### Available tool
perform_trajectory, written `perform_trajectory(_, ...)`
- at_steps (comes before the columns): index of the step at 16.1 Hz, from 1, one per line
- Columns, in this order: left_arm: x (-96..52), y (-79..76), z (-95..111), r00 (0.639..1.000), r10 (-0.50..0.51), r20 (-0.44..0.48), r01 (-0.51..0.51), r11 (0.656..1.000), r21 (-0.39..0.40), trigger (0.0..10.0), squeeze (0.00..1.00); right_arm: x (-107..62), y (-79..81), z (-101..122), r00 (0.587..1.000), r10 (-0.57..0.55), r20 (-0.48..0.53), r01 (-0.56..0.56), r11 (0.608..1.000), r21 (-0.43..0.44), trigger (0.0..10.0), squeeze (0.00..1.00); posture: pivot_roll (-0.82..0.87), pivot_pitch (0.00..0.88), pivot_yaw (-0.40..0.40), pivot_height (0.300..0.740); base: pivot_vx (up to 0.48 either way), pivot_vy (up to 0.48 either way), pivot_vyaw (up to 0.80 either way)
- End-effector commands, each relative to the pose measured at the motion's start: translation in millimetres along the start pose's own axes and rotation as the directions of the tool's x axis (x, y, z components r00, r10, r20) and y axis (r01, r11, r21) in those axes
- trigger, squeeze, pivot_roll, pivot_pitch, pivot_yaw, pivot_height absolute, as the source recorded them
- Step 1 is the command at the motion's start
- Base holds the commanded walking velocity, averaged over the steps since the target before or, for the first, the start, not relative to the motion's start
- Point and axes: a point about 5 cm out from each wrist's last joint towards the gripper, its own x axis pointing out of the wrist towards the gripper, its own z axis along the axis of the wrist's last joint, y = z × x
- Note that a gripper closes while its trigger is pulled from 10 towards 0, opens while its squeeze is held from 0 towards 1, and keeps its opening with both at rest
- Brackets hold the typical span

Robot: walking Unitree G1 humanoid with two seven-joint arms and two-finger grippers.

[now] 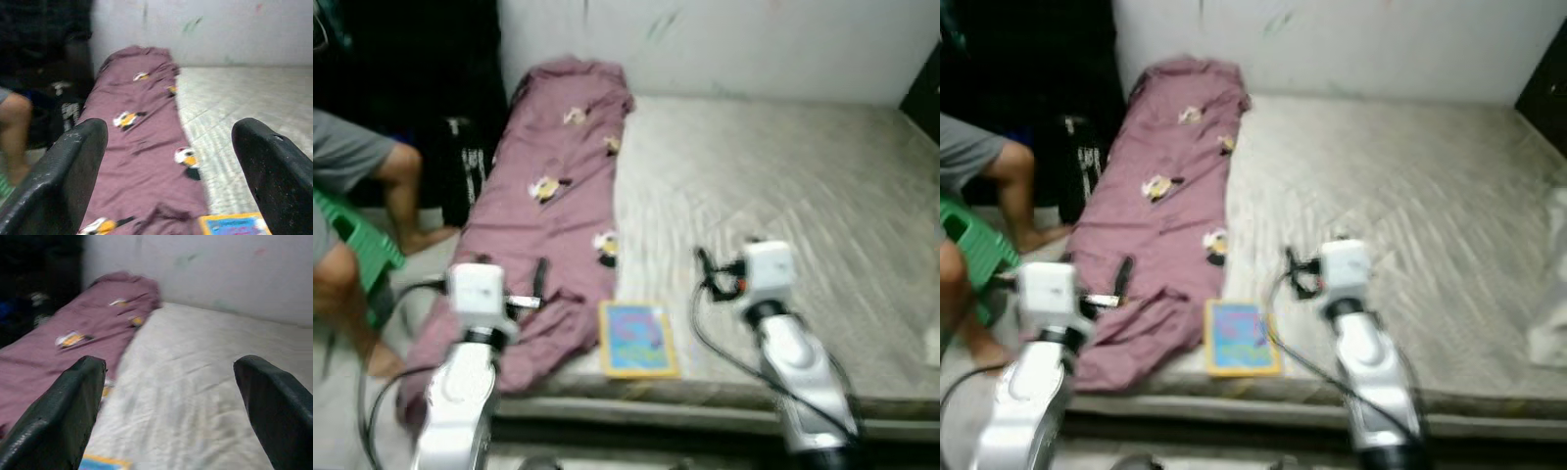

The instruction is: Clean up the room

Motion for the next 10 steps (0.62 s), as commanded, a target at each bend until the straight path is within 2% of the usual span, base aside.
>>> perform_trajectory(1,-1.4,9.1,1.5,1.0,0.028,0.001,-0.028,0.999,0.024,10.0,0.0,2.5,8.3,3.2,1.0,0.027,0.012,-0.027,1.0,0.015,10.0,0.0,0.03,0.011,-0.024,0.74,0.0,-0.334,0.0)
perform_trajectory(7,-0.5,8.0,0.8,1.0,0.024,0.0,-0.024,0.999,0.025,10.0,0.0,3.1,8.2,2.5,0.999,0.031,0.009,-0.031,0.999,0.01,10.0,0.0,0.03,0.006,-0.027,0.74,0.0,-0.333,0.0)
perform_trajectory(10,-0.2,8.1,1.9,1.0,0.024,0.012,-0.024,1.0,0.007,10.0,0.0,4.0,8.4,1.9,0.999,0.036,0.006,-0.036,0.999,0.009,10.0,0.0,0.03,0.002,-0.03,0.74,0.0,0.0,0.0)
